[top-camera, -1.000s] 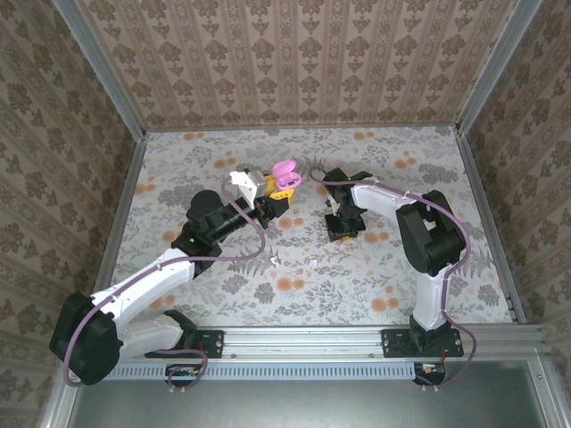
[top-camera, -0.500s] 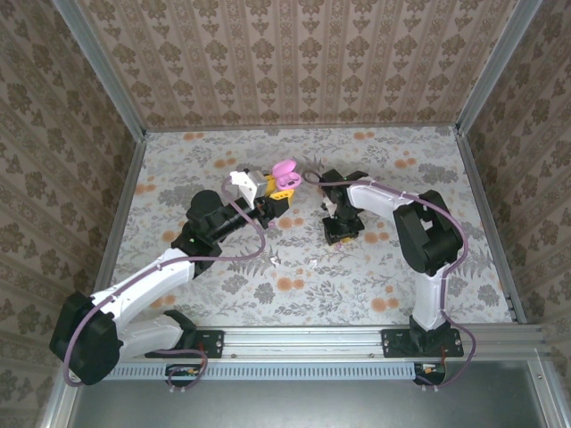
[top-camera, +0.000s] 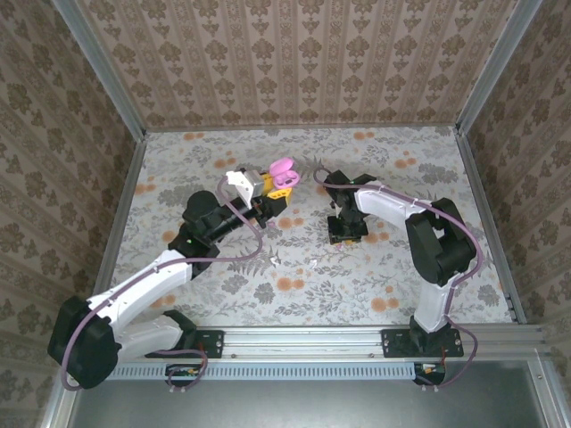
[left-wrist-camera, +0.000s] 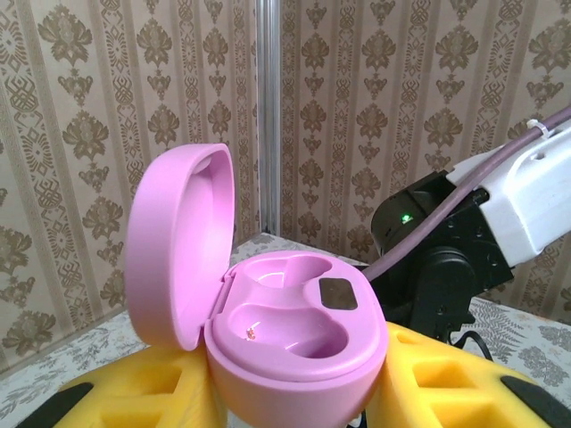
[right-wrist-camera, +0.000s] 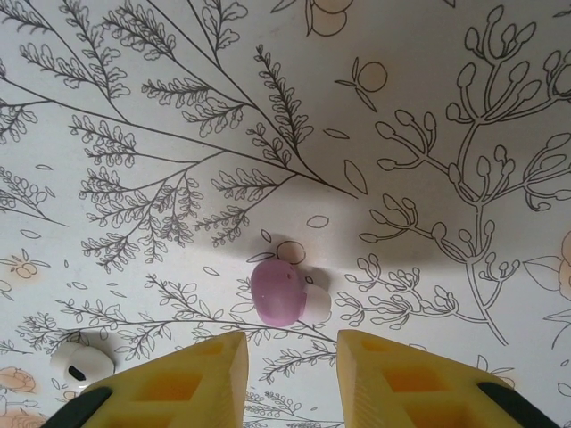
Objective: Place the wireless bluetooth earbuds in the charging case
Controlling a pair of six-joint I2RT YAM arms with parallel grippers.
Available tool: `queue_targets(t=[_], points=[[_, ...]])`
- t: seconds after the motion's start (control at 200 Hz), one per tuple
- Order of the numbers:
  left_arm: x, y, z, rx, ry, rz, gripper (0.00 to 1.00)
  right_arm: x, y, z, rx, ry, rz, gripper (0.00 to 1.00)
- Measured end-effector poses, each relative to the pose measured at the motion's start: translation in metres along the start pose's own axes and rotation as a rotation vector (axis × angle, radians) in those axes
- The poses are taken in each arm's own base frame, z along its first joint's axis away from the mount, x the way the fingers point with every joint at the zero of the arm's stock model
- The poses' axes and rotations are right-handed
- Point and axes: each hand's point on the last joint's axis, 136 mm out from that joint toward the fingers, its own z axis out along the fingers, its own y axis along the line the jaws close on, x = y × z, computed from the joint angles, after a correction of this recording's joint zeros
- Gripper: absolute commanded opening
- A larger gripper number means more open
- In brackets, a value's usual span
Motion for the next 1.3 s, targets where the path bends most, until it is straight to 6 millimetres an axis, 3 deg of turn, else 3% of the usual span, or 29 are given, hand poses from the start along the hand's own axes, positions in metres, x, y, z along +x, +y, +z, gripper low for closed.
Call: queue_targets(t=[0.29, 1.3], points=[[-0.001, 0.000, 0.000, 0.000, -0.002, 0.001, 0.39, 0.001, 0.006, 0.002, -0.003, -0.008, 0.005, 0.32], [-0.001, 0.001, 0.000, -0.002, -0.002, 0.001, 0.39, 0.000, 0.002, 0.019, 0.033, 0.011, 0.019, 0.32]])
